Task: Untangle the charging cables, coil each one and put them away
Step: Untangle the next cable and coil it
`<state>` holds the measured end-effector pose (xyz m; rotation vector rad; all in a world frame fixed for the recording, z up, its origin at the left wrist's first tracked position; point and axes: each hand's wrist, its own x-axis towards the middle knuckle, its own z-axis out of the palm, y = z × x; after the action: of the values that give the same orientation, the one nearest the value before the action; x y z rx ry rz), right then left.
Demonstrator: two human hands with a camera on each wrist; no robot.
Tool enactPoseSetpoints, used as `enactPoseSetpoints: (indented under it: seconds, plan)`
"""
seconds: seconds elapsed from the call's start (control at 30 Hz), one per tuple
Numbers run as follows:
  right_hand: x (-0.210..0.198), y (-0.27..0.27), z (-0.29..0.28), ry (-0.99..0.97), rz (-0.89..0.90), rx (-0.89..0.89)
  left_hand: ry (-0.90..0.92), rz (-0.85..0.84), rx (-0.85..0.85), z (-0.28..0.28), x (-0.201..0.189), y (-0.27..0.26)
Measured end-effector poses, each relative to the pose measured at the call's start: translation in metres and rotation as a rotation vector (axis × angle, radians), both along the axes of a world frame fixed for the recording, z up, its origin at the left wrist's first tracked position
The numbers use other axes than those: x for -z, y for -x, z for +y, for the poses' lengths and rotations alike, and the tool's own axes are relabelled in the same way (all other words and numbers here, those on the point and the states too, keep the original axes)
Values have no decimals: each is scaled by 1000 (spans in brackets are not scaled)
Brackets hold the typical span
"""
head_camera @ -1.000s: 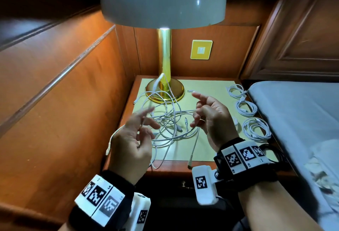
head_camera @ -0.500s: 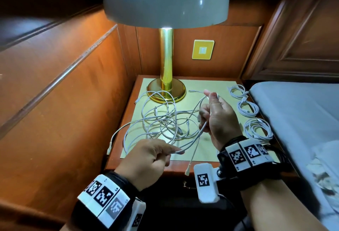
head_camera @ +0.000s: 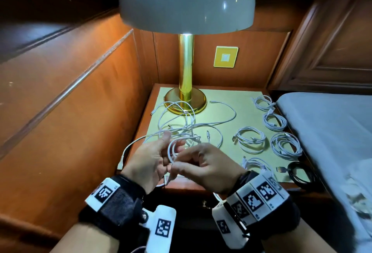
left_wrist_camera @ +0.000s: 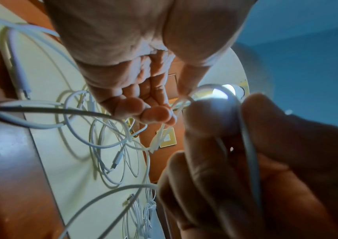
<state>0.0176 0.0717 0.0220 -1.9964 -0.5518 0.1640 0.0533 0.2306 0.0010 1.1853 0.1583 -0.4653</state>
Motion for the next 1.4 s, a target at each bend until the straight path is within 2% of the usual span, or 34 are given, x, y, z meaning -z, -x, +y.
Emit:
enactPoseSetpoints:
  seconds: [0.1,0.17,0.37,0.47,0.57,0.67,0.87,1.0,1.07,1.13,1.2,1.3,1.4]
  plan:
    - [1,3,1,183,-4,-62,-67,-32,-14,2,4,-7]
    - [2,1,-2,260,19,-36,-99,-89,-51,3,4,-10]
    - [2,-4,-7,230,-8,105,-175,-400,-172,5,4,-7]
    - [4,-6,-7,203,-90,147,-198,-336,-159,4,4,-6]
    - [7,-6,-4,225,-140,154,-184,-215,-31,4,4,-4]
    - [13,-5,1,247,-156,132,-239,-242,43,3,6,-4]
    - [18,-6,6,319,-224,78,-214,-264,-17,5,9,-7]
    - [18,-7,3,194,-225,138,-173,-328,-117,7,11,-9]
    - [14,-11,-4,110,-231,228,-157,-370,-188,7,10,-11]
    - [8,-18,-15,13,-193,421,-126,-400,-230,9,9,-12]
    - [9,-27,-28,-14,-61,600,-94,-426,-241,8,6,-11]
    - [23,-34,-35,147,164,613,-14,-455,-237,5,2,-7]
    - [36,-38,-28,226,218,586,61,-440,-209,6,1,-6]
